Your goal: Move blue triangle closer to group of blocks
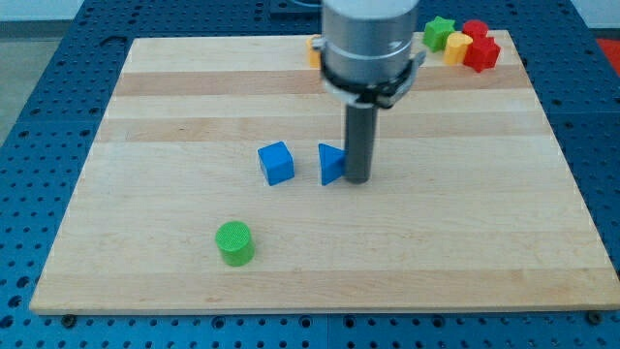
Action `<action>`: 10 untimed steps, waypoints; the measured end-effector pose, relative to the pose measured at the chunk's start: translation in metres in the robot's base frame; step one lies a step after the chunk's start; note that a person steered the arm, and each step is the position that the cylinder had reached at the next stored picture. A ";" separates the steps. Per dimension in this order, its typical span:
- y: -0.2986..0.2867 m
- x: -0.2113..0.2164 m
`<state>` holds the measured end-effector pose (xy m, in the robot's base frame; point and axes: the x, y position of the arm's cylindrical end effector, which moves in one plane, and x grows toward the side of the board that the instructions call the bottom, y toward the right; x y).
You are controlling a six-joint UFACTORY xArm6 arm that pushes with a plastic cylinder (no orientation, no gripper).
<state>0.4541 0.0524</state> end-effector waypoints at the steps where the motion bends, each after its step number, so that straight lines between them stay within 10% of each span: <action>1: 0.016 -0.028; 10: -0.073 0.001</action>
<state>0.4548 -0.0209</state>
